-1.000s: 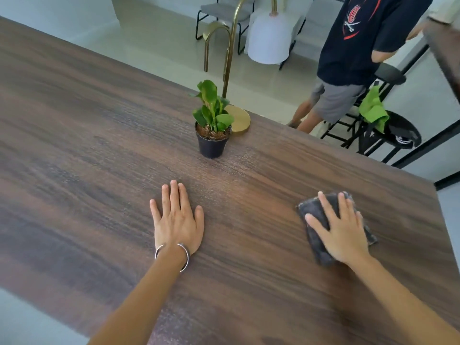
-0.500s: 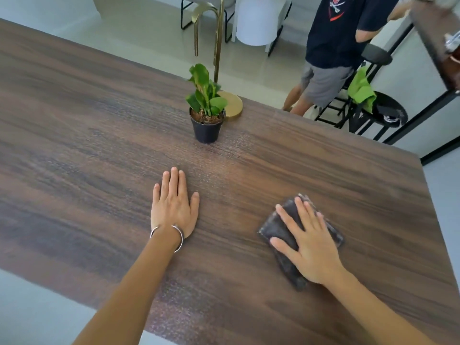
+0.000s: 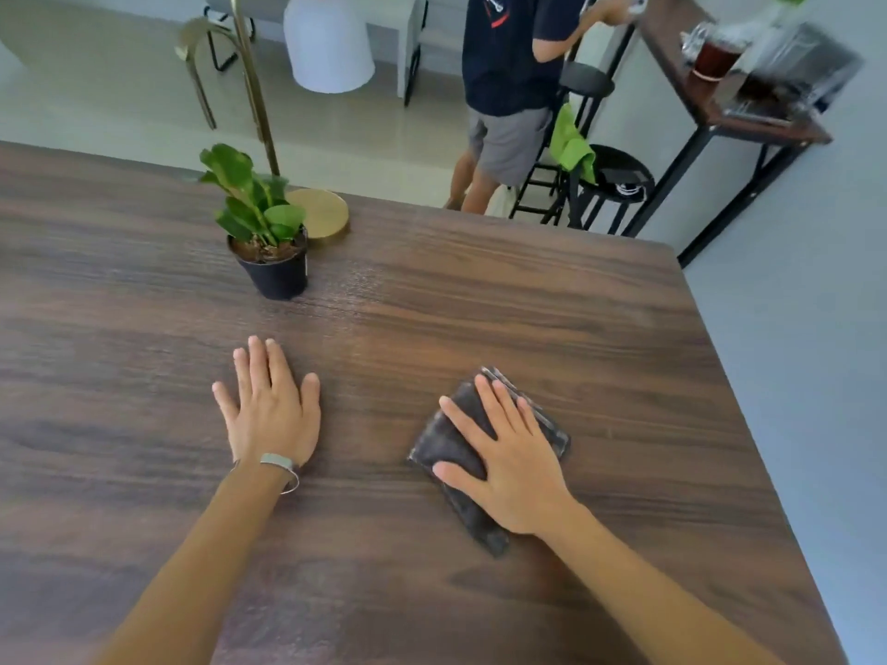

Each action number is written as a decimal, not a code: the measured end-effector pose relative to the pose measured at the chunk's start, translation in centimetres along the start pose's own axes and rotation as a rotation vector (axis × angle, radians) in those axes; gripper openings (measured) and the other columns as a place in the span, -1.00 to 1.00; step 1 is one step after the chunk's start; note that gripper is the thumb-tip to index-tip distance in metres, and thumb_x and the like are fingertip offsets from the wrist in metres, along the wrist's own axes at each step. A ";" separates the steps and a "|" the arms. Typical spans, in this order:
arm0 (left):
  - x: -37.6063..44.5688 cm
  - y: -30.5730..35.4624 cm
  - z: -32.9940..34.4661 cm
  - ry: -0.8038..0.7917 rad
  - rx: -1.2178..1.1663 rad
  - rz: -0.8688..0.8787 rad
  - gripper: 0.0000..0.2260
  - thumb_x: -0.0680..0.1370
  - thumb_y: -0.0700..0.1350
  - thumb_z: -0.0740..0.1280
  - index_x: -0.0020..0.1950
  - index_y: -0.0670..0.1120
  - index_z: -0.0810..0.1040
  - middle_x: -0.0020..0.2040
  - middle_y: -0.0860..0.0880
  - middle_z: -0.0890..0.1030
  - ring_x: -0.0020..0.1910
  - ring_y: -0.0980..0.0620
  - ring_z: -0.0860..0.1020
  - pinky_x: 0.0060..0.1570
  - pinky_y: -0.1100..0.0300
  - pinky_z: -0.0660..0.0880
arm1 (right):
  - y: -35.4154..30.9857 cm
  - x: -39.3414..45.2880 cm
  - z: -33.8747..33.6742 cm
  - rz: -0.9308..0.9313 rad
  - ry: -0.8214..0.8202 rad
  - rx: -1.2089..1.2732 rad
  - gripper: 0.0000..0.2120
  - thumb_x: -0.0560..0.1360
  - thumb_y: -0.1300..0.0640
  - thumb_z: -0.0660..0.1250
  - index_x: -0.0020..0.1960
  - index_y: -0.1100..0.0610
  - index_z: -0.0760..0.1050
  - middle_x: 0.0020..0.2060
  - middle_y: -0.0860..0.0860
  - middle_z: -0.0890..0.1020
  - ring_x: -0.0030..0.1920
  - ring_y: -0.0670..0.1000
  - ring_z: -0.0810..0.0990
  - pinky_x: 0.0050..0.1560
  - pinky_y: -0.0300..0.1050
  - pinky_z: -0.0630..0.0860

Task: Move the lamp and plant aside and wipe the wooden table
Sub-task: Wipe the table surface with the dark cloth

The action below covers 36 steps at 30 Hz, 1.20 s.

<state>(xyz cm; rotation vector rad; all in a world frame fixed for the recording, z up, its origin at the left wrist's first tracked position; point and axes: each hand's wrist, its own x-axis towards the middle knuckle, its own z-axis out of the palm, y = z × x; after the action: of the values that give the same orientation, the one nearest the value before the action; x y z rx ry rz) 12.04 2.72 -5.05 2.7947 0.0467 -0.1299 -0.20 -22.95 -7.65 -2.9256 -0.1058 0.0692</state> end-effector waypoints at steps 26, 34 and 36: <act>8.3 20.2 9.2 -0.001 0.182 0.219 -0.28 0.54 0.31 -0.21 0.56 -0.13 -0.11 0.58 -0.11 -0.09 0.55 -0.09 -0.15 0.48 -0.19 -0.13 | 25.4 16.2 -7.8 0.706 0.004 0.007 -0.14 0.44 -0.54 -0.24 0.62 -0.14 -0.17 0.60 0.24 -0.15 0.59 0.25 -0.21 0.55 0.26 -0.21; 8.5 20.0 9.6 0.024 0.195 0.216 -0.28 0.53 0.32 -0.25 0.55 -0.10 -0.16 0.58 -0.08 -0.13 0.55 -0.06 -0.19 0.49 -0.16 -0.14 | 24.8 13.0 -6.5 0.211 -0.042 -0.067 -0.23 0.44 -0.58 -0.23 0.57 -0.31 -0.19 0.62 0.09 -0.17 0.60 0.15 -0.21 0.55 0.19 -0.19; 8.5 20.1 9.6 0.022 0.198 0.219 -0.28 0.53 0.32 -0.25 0.55 -0.10 -0.16 0.58 -0.08 -0.14 0.55 -0.06 -0.19 0.48 -0.16 -0.15 | 29.4 14.0 -8.3 0.467 -0.036 -0.083 -0.17 0.41 -0.58 -0.26 0.59 -0.25 -0.16 0.62 0.13 -0.15 0.60 0.17 -0.20 0.56 0.22 -0.17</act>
<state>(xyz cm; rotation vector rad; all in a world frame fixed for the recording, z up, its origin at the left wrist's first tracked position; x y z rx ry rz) 20.65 -19.34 -8.16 2.9738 -0.2812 -0.0525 16.17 -52.25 -6.32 -2.9660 0.5825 0.1937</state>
